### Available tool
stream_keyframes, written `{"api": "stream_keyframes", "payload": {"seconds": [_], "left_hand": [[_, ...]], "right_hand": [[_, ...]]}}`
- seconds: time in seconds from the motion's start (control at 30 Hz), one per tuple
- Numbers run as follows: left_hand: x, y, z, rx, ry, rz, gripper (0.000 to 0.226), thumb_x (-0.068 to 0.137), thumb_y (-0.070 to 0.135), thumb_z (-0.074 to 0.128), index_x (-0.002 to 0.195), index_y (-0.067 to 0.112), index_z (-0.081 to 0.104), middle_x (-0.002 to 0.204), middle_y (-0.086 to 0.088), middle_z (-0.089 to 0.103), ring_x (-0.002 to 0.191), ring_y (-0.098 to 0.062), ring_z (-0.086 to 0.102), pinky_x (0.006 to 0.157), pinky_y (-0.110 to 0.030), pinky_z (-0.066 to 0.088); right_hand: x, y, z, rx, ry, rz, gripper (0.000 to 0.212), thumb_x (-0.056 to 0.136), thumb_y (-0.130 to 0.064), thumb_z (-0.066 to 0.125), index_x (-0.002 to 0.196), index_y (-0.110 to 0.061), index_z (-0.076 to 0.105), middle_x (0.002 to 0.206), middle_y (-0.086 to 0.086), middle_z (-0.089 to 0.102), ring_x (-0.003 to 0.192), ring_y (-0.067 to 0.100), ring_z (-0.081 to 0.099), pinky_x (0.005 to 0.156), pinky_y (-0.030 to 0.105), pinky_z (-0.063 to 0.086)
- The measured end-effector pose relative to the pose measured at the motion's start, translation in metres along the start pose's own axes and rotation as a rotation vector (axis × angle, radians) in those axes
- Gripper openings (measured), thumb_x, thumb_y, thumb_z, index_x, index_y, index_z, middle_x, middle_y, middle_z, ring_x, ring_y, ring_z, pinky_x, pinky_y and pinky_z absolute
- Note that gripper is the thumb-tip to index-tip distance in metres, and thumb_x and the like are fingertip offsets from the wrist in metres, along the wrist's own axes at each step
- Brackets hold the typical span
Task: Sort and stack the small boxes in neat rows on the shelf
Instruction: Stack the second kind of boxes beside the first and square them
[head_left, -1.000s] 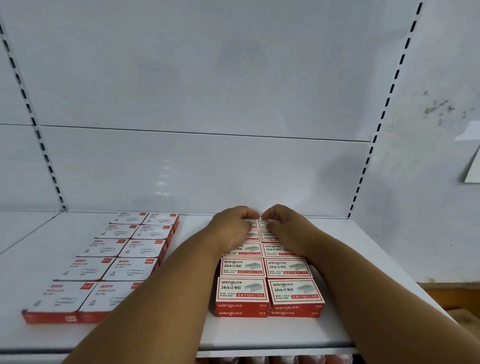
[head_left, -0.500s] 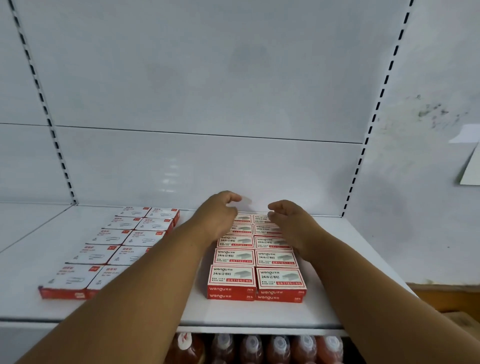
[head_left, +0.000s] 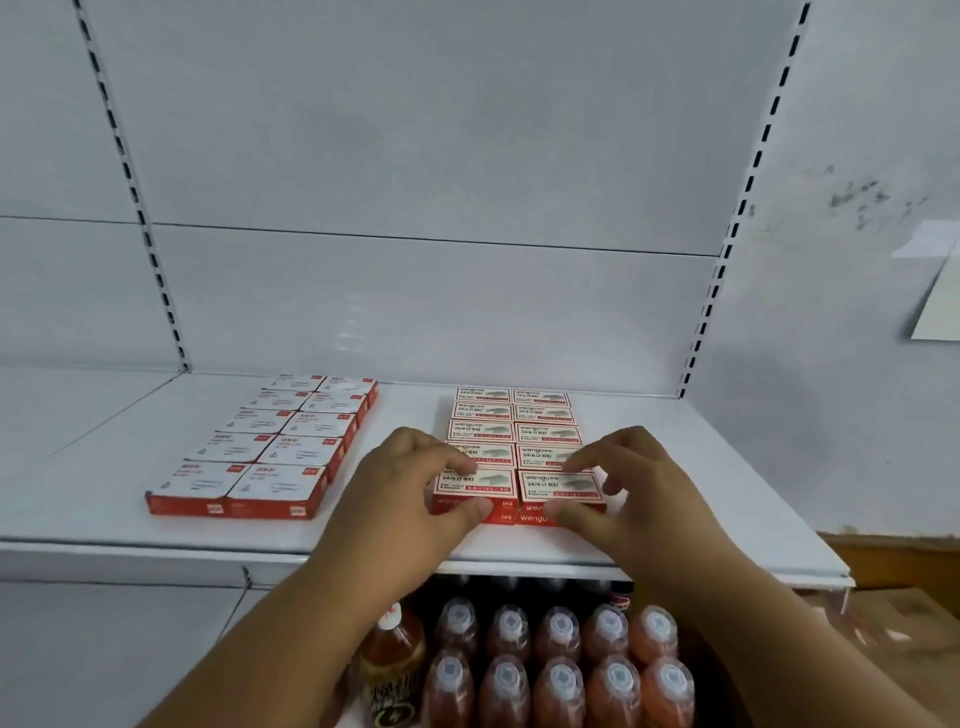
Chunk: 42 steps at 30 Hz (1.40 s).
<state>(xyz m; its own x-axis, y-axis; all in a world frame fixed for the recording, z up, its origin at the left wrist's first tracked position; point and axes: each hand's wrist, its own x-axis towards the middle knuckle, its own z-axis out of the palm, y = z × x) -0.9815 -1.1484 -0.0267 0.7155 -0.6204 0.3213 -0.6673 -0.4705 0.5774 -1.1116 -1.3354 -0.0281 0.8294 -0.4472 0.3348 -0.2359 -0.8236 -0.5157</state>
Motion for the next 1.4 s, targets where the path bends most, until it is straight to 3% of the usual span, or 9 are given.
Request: {"api": "stream_keyframes", "payload": {"seconds": [0.13,0.3,0.4,0.63,0.83,1.03,1.23,1.33,1.4], "left_hand": [[0.004,-0.003,0.007,0.016,0.037,0.043,0.033,0.082,0.042,0.075,0.112,0.033,0.066,0.11,0.021,0.046,0.097,0.002,0.049,0.073,-0.003,0.033],[0.004,-0.01,0.007,0.116,0.017,0.143,0.043,0.08,0.044,0.076,0.119,0.033,0.064,0.116,0.015,0.049,0.107,-0.006,0.05,0.09,-0.02,0.043],[0.007,-0.01,0.006,0.124,0.02,0.145,0.04,0.079,0.044,0.076,0.115,0.034,0.064,0.117,0.013,0.05,0.104,-0.009,0.054,0.089,-0.024,0.047],[0.01,-0.01,0.003,0.001,-0.018,0.051,0.036,0.074,0.039,0.082,0.106,0.036,0.065,0.12,0.014,0.049,0.099,-0.008,0.055,0.079,-0.02,0.038],[0.006,-0.01,0.009,0.061,0.017,0.094,0.039,0.078,0.041,0.078,0.112,0.035,0.061,0.12,0.013,0.047,0.103,-0.007,0.052,0.083,-0.018,0.041],[0.004,-0.007,0.013,0.11,0.05,0.116,0.041,0.081,0.043,0.074,0.117,0.032,0.058,0.123,0.009,0.048,0.109,-0.012,0.052,0.09,-0.028,0.052],[0.004,-0.007,0.011,0.097,0.041,0.099,0.041,0.081,0.045,0.075,0.117,0.035,0.058,0.124,0.012,0.047,0.107,-0.009,0.054,0.087,-0.021,0.047],[0.005,-0.008,0.011,0.061,0.031,0.077,0.039,0.08,0.043,0.077,0.114,0.035,0.06,0.124,0.013,0.049,0.105,-0.008,0.055,0.084,-0.019,0.046],[0.005,-0.01,0.01,0.029,0.022,0.073,0.037,0.08,0.041,0.077,0.113,0.036,0.061,0.123,0.015,0.048,0.105,-0.007,0.054,0.083,-0.016,0.043]], "right_hand": [[-0.001,-0.006,0.008,-0.035,0.044,-0.016,0.03,0.076,-0.049,0.076,0.098,-0.032,0.068,0.106,-0.015,0.05,0.083,0.0,0.057,0.068,0.006,0.041],[-0.006,-0.01,0.009,-0.098,0.036,-0.002,0.035,0.076,-0.043,0.079,0.106,-0.026,0.068,0.11,-0.013,0.05,0.083,0.005,0.057,0.074,0.014,0.042],[-0.009,-0.012,0.012,-0.12,0.061,0.012,0.035,0.076,-0.039,0.08,0.107,-0.026,0.068,0.111,-0.013,0.049,0.086,0.008,0.056,0.075,0.015,0.04],[-0.003,-0.018,0.009,-0.018,0.062,0.095,0.027,0.072,-0.031,0.085,0.093,-0.029,0.068,0.105,-0.01,0.05,0.082,0.0,0.053,0.066,0.003,0.033],[-0.005,-0.014,0.007,-0.029,0.014,0.077,0.03,0.078,-0.033,0.08,0.105,-0.03,0.067,0.111,-0.01,0.048,0.087,0.002,0.054,0.067,0.003,0.035],[-0.007,-0.011,0.006,-0.015,0.029,0.049,0.029,0.08,-0.032,0.078,0.106,-0.033,0.066,0.113,-0.011,0.047,0.085,-0.001,0.054,0.067,0.003,0.036],[-0.008,-0.01,0.009,-0.02,0.042,0.043,0.03,0.081,-0.035,0.076,0.108,-0.034,0.064,0.113,-0.012,0.045,0.085,-0.004,0.052,0.067,0.002,0.036],[-0.01,-0.01,0.013,-0.035,0.076,0.035,0.031,0.083,-0.035,0.075,0.111,-0.03,0.065,0.117,-0.01,0.047,0.09,0.004,0.054,0.074,0.007,0.039],[-0.011,-0.01,0.016,-0.064,0.103,0.029,0.03,0.083,-0.036,0.074,0.111,-0.03,0.066,0.118,-0.008,0.049,0.098,0.012,0.054,0.083,0.022,0.047]]}}
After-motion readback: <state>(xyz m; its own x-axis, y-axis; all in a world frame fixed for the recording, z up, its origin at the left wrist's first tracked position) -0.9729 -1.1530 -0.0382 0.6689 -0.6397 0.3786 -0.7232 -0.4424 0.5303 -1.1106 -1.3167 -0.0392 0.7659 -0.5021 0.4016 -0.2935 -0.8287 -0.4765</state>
